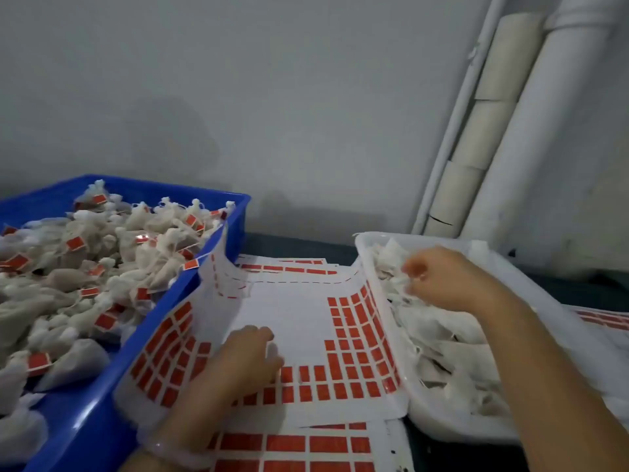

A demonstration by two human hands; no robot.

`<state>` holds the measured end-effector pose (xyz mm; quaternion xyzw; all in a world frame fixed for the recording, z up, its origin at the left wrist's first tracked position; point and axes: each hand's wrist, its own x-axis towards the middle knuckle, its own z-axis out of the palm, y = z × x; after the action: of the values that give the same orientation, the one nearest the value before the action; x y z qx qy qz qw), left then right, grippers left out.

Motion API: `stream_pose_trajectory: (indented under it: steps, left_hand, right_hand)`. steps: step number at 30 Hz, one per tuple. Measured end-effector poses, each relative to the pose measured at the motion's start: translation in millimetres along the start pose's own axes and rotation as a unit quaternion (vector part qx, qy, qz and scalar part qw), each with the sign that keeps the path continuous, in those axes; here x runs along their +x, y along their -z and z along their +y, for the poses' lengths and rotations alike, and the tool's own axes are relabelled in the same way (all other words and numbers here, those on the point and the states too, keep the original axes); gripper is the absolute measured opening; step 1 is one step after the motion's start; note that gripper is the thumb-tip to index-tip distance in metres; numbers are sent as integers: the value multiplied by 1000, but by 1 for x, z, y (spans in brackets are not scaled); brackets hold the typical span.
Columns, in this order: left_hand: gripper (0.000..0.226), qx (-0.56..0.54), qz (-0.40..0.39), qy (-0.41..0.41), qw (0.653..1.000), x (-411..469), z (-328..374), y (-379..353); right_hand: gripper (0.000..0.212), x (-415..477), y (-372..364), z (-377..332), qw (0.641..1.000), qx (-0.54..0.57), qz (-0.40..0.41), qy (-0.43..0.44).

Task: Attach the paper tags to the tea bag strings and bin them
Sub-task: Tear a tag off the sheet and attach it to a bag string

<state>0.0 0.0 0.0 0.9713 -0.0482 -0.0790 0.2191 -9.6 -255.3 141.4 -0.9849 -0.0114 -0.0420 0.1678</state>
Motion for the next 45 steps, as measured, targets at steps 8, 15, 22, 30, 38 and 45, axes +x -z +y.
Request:
stream_pose_trajectory:
  steps: [8, 15, 22, 30, 38, 45]
  left_hand:
    - [63, 56, 24, -20, 998, 11, -13, -32]
    - [64, 70, 48, -10, 996, 10, -21, -39]
    - [65, 71, 45, -7, 996, 8, -21, -41]
    - [61, 35, 59, -12, 998, 5, -23, -38]
    - [51, -12, 85, -42, 995, 2, -19, -33]
    - [37, -53, 114, -104, 987, -4, -12, -30]
  right_hand:
    - [22, 1, -48, 46, 984, 92, -154, -13]
    - [18, 3, -45, 53, 983, 180, 19, -13]
    - [25, -6, -37, 50, 966, 247, 73, 2]
    - [36, -16, -34, 51, 953, 231, -194, 9]
    - [13, -15, -30, 52, 935, 346, 47, 61]
    - [11, -10, -32, 51, 905, 398, 126, 79]
